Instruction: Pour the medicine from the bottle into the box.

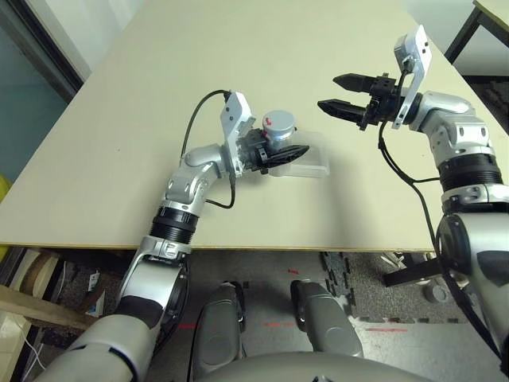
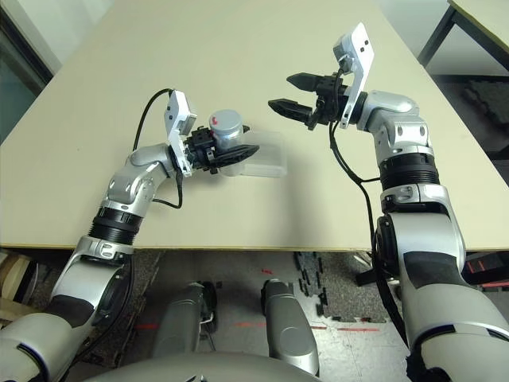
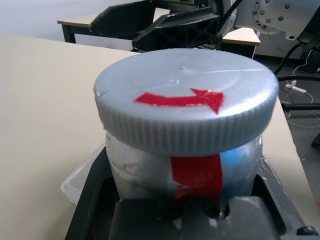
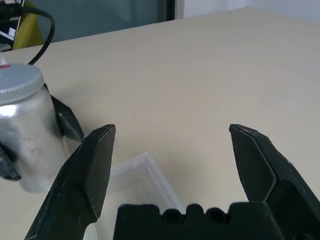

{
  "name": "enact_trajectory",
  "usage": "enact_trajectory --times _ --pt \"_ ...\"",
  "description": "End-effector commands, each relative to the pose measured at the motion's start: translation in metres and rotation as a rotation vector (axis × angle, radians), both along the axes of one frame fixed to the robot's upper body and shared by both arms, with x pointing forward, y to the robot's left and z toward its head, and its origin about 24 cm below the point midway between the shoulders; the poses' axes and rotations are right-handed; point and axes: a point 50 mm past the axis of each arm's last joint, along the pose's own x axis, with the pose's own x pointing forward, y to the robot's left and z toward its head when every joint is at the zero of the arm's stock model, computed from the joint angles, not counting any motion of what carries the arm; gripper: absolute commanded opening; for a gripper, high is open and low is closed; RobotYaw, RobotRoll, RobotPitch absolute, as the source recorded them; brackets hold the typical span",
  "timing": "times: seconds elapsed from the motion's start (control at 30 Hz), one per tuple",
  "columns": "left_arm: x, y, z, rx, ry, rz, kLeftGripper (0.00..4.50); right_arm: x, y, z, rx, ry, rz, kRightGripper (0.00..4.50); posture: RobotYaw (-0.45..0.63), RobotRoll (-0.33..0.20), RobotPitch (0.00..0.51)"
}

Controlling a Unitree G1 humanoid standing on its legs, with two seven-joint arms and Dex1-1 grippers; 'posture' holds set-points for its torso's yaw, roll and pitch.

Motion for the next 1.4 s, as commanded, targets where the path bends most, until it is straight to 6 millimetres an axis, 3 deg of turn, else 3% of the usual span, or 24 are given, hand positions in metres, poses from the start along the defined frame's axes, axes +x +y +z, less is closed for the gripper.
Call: enact_trajectory --times 0.03,0.3,0.8,1.4 --pt "0.000 0.001 0.002 0.012 -0.016 -0.004 2.61 -0.006 0.004 -0.001 -0.018 -0.002 0.077 4.50 -0.21 0.000 0.138" --pt "0.003 -0.003 0.001 0.016 -0.018 -0.005 2.61 -0.021 0.029 0.004 -0.013 -0.005 0.245 4.50 -0.22 0.000 0.139" --pt "0.005 -0.013 -0.001 0.015 -0.022 -0.021 2.61 -0.030 0.071 0.007 0.000 -0.021 0.405 4.50 -0.23 0.000 0.140" --pt "0.002 -0.016 -0.002 0.014 -0.022 -0.032 2.61 -0.027 0.100 0.003 0.020 -0.034 0.445 4.50 -0.22 0.000 0.144"
